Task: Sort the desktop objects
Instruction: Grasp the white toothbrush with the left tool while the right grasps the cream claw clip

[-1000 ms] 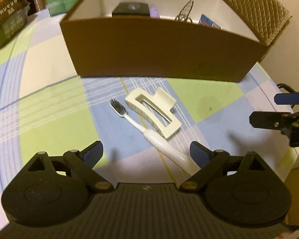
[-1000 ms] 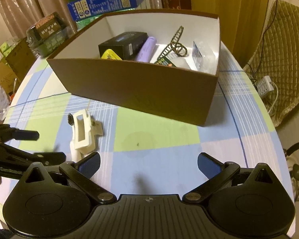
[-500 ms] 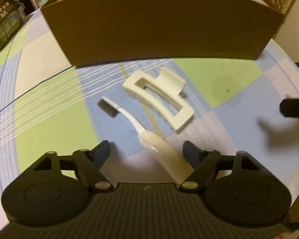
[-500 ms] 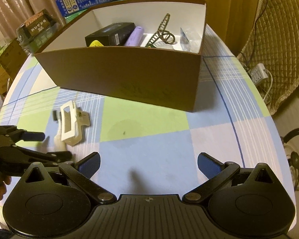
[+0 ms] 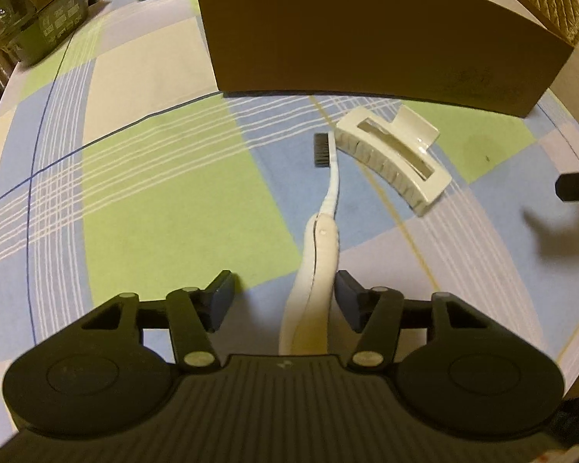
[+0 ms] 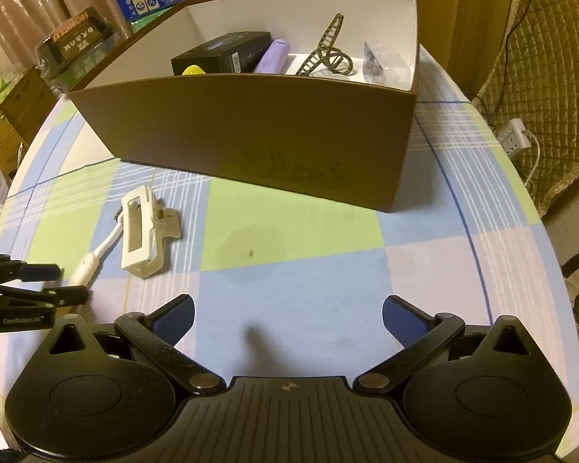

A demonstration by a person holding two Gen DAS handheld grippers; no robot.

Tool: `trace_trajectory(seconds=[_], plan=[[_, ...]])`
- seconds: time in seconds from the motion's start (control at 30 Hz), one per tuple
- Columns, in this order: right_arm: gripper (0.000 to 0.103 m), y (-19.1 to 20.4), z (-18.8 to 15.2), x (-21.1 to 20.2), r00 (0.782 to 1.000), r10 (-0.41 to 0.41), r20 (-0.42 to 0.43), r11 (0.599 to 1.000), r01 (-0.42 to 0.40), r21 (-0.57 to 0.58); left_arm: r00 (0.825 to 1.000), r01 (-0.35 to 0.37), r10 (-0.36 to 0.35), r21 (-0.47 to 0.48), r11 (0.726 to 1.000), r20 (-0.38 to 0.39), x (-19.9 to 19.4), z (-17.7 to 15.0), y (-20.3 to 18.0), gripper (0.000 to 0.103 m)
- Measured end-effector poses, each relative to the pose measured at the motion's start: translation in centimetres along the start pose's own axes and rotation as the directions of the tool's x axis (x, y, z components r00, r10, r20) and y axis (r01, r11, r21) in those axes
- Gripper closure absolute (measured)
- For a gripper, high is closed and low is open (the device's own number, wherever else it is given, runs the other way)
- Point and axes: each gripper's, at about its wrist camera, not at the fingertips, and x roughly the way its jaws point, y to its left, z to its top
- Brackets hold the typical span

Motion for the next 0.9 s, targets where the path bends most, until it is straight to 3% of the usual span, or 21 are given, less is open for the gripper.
trace_trajectory(seconds=[0.23, 0.5, 0.9], plan=[[0.002, 0.8, 0.4, 0.3, 1.000, 0.005, -0.002, 1.000, -0.005, -0.024, 0.999, 0.037, -0.037, 0.048, 0.998, 0.019, 0.4, 0.7, -1.5, 0.051], [0.002, 0.8, 0.5, 0.4, 1.000, -0.001, -0.002, 1.000, 0.001, -0.018, 0.995, 0.077, -0.084, 0.135, 0.988, 0.046, 0.4, 1.0, -2.6, 0.082], [0.002, 3.4, 1.4, 1.9, 0.999, 0.054, 0.004, 0.996, -0.053, -0.070, 0.999, -0.015, 0.016, -0.029, 0.999, 0.044, -0.1, -0.2, 2.5, 0.086]])
